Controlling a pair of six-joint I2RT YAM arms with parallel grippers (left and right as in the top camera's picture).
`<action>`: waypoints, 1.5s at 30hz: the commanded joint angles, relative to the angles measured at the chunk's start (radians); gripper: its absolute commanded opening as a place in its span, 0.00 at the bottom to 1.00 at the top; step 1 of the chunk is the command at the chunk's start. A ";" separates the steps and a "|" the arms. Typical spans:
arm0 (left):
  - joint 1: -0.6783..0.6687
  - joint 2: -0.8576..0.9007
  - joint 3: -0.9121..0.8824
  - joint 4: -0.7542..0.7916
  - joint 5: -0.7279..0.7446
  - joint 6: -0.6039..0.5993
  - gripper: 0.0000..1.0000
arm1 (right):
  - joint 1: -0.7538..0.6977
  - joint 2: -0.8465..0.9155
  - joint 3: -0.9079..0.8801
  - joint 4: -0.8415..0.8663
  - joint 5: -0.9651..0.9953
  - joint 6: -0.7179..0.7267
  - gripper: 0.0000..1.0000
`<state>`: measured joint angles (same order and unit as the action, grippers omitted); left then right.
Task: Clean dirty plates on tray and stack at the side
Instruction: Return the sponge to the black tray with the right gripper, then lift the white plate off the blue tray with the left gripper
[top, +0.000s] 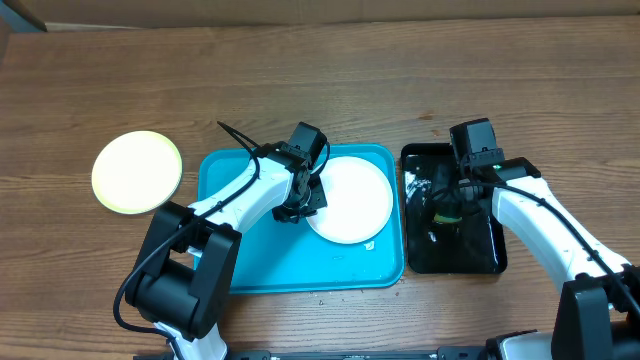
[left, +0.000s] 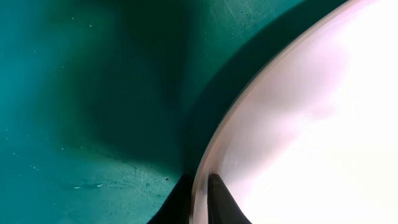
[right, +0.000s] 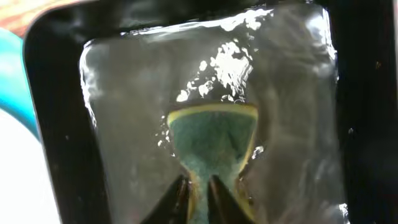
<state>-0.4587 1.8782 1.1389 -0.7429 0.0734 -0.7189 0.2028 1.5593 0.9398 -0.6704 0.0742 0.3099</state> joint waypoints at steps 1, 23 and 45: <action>-0.006 0.085 -0.064 -0.024 -0.073 0.016 0.08 | -0.001 0.006 -0.029 0.020 0.034 -0.004 0.07; -0.005 0.083 0.000 -0.089 -0.091 0.063 0.04 | -0.001 -0.026 -0.038 0.108 -0.179 0.049 0.36; -0.006 -0.002 0.206 -0.316 -0.382 0.122 0.04 | 0.147 0.086 -0.042 0.196 -0.233 0.049 0.11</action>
<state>-0.4587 1.9186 1.3251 -1.0477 -0.1974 -0.6067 0.3275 1.6382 0.8818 -0.4904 -0.1436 0.3618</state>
